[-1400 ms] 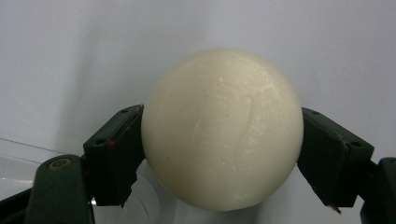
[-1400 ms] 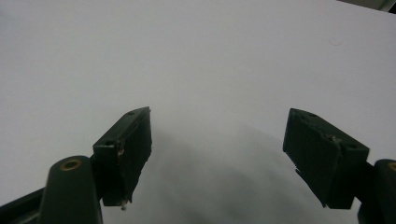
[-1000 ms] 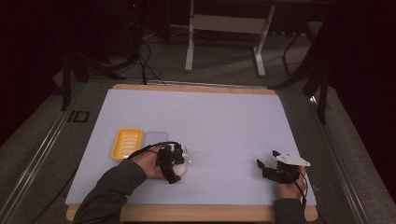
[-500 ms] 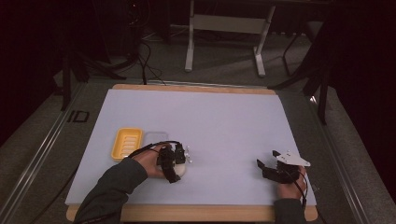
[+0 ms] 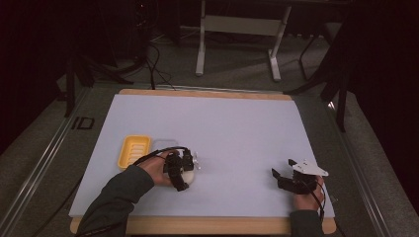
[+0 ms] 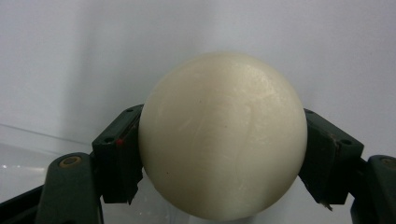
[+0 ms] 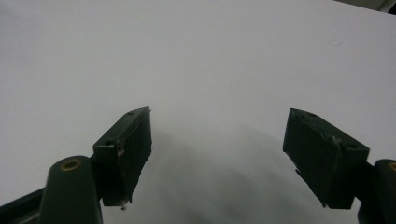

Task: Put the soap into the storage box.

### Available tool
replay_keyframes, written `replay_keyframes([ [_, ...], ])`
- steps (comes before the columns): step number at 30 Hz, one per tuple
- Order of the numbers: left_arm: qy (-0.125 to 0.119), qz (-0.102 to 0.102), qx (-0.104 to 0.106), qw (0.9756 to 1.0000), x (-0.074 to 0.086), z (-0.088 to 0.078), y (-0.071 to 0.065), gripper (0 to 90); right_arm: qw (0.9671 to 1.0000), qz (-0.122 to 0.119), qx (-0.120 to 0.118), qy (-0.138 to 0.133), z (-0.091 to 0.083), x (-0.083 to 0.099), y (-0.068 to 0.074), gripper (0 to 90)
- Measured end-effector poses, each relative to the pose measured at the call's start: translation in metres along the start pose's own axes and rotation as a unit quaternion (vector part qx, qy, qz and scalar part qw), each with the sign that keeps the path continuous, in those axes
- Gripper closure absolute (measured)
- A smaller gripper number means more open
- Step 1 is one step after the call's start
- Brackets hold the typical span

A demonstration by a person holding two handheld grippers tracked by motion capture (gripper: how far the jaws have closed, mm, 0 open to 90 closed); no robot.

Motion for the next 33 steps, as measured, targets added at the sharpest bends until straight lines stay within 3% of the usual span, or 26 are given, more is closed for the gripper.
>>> replay_keyframes([
  [16,-0.027,-0.022,-0.02,0.9992,0.006,-0.024,0.012,25.6,1.0,0.0,0.0,0.0,0.0,0.0,0.0,23.2],
  [33,-0.02,-0.042,-0.043,0.998,0.019,-0.041,0.026,25.6,1.0,0.001,0.0,-0.001,0.0,0.0,0.0,23.2],
])
Point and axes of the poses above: each handheld gripper's, and its own axes: z roughly forward along the jaws, x roughly out of its underside, y roughly to its left, the point moved 6 cm from there along z, roughly forward along the jaws, and after that the axes turned 1 degree about y, right-handed, at the moved point
